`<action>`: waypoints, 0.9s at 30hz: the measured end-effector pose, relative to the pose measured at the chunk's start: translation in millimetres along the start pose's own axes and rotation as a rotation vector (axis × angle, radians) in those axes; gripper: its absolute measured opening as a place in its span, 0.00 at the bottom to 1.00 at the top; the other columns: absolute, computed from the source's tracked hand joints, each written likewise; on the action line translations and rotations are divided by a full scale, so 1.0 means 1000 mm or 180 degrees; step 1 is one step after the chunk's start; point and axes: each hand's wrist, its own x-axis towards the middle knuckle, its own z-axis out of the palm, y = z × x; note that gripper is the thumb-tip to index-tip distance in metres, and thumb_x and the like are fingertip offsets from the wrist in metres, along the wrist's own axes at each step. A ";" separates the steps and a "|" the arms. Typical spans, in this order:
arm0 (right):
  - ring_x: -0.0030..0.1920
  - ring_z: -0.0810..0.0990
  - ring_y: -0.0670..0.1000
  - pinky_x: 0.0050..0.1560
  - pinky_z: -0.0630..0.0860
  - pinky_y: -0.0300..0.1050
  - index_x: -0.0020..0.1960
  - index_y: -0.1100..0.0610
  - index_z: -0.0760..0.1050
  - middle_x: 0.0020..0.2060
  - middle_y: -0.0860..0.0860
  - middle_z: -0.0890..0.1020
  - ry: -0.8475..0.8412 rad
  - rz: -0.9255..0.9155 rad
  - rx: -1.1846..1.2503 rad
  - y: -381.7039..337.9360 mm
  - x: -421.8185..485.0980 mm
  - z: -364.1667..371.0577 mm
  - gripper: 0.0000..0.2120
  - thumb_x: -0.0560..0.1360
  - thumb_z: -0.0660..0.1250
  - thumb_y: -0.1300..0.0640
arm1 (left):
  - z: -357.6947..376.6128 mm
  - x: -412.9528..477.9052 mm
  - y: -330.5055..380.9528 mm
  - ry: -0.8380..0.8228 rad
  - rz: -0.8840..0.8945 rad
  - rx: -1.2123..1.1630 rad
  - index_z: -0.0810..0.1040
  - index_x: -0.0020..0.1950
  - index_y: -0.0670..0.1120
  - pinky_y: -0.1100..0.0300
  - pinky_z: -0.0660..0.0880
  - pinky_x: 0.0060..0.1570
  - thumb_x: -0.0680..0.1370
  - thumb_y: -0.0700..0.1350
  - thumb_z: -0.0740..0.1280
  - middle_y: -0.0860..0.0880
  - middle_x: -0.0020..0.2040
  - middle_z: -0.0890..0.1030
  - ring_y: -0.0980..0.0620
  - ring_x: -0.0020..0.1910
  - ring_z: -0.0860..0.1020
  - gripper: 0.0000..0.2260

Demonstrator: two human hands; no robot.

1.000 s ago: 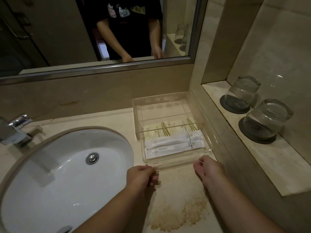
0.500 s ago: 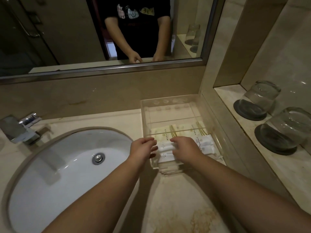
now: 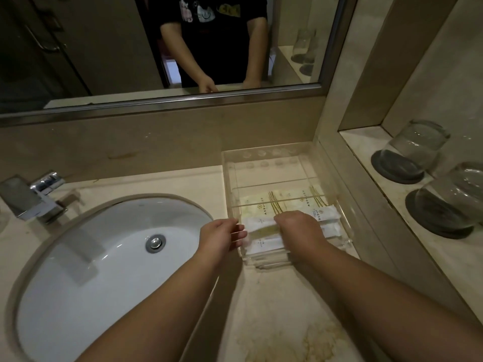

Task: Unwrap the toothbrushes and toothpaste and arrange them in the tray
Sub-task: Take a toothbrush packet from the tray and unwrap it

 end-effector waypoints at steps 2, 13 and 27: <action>0.48 0.77 0.54 0.45 0.74 0.45 0.51 0.56 0.75 0.48 0.53 0.81 0.0235 0.0016 0.0131 -0.003 -0.008 -0.005 0.12 0.69 0.67 0.65 | -0.006 -0.001 0.007 0.0253 0.0189 0.0032 0.78 0.45 0.37 0.62 0.76 0.27 0.77 0.37 0.63 0.42 0.36 0.79 0.49 0.30 0.78 0.05; 0.44 0.84 0.55 0.44 0.81 0.49 0.42 0.61 0.81 0.43 0.57 0.85 0.1802 -0.2448 0.0501 -0.070 -0.030 -0.086 0.04 0.67 0.73 0.64 | -0.012 -0.052 0.097 -0.1871 -0.0613 0.0045 0.79 0.46 0.42 0.57 0.76 0.41 0.76 0.51 0.64 0.47 0.37 0.81 0.50 0.36 0.80 0.13; 0.45 0.82 0.41 0.46 0.78 0.36 0.46 0.45 0.79 0.42 0.42 0.83 0.1841 -0.0073 0.4017 -0.101 -0.018 -0.136 0.15 0.67 0.71 0.64 | -0.035 -0.071 0.110 -0.1112 0.0972 -0.0494 0.81 0.46 0.37 0.59 0.81 0.39 0.77 0.41 0.65 0.44 0.38 0.86 0.50 0.36 0.84 0.08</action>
